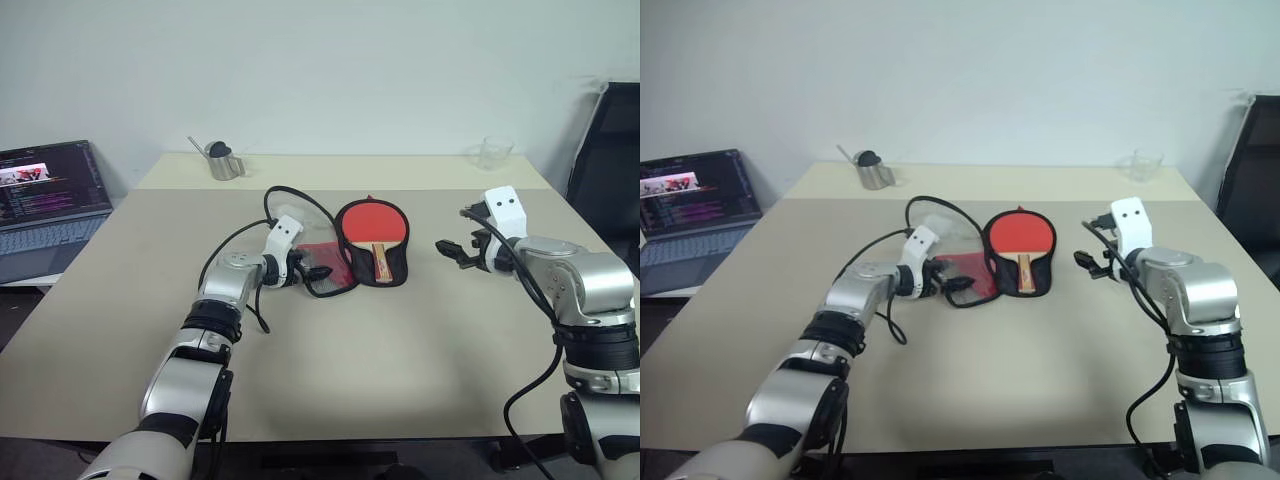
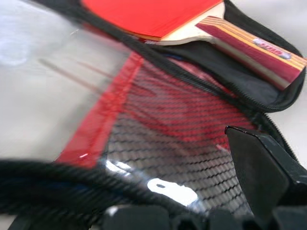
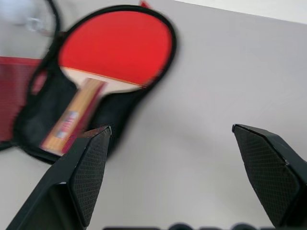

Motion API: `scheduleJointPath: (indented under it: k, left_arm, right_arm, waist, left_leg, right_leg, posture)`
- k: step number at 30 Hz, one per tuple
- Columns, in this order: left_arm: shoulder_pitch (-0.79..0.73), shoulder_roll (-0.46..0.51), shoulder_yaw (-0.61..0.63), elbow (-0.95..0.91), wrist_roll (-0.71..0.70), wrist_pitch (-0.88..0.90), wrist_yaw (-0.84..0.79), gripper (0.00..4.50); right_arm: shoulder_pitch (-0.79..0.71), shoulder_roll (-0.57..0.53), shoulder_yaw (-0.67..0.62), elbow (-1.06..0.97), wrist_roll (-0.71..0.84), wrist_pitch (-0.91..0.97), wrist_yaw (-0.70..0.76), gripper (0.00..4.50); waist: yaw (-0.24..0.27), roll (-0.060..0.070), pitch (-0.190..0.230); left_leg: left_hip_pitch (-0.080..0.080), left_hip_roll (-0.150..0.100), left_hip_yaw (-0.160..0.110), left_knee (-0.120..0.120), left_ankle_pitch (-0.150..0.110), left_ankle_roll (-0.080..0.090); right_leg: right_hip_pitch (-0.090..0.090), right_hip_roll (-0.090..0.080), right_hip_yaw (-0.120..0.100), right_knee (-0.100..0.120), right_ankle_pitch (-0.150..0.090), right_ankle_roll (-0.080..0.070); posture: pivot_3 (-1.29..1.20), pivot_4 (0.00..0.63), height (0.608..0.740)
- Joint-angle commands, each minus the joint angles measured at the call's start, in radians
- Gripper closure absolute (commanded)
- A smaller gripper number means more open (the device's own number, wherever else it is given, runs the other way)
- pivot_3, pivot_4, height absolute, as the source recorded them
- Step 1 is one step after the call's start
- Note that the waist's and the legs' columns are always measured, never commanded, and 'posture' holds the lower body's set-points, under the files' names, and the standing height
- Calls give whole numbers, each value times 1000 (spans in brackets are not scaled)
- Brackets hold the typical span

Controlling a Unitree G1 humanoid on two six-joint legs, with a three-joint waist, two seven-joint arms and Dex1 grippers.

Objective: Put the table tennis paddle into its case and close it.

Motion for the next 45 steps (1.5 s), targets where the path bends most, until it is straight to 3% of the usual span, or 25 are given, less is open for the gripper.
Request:
scheduleJointPath:
  k: [1,9,23,33,45]
  left_arm:
    - [-2,-5,0,-62,-14,7,-5,357]
    - [21,-30,-9,-124,-18,34,-5,357]
    - [-8,-59,10,-221,-83,87,16,357]
    - [-12,-153,-3,-330,-141,114,9,357]
    - [-28,-260,-47,-254,-82,74,153,357]
  right_arm:
    - [-14,-51,-43,-23,2,-24,28,38]
    - [-1,-157,-76,17,-16,-69,64,38]
    - [4,-201,-70,28,-22,-126,132,38]
    - [-7,-227,-63,47,-31,-148,152,38]
    - [-8,-252,-72,53,-39,-149,152,38]
  waist:
    - [0,0,0]
    - [1,0,0]
    - [0,0,0]
    - [3,0,0]
    - [1,0,0]
  left_leg:
    - [0,0,0,0,0,0]
    - [0,0,0,0,0,0]
    - [0,0,0,0,0,0]
    - [0,0,0,0,0,0]
    - [2,0,1,0,0,0]
  right_leg:
    - [0,0,0,0,0,0]
    - [0,0,0,0,0,0]
    - [0,0,1,0,0,0]
    - [1,0,1,0,0,0]
    - [1,0,1,0,0,0]
  posture:
    - [0,150,740]
    - [0,150,740]
    - [0,150,740]
    - [0,150,740]
    - [0,150,740]
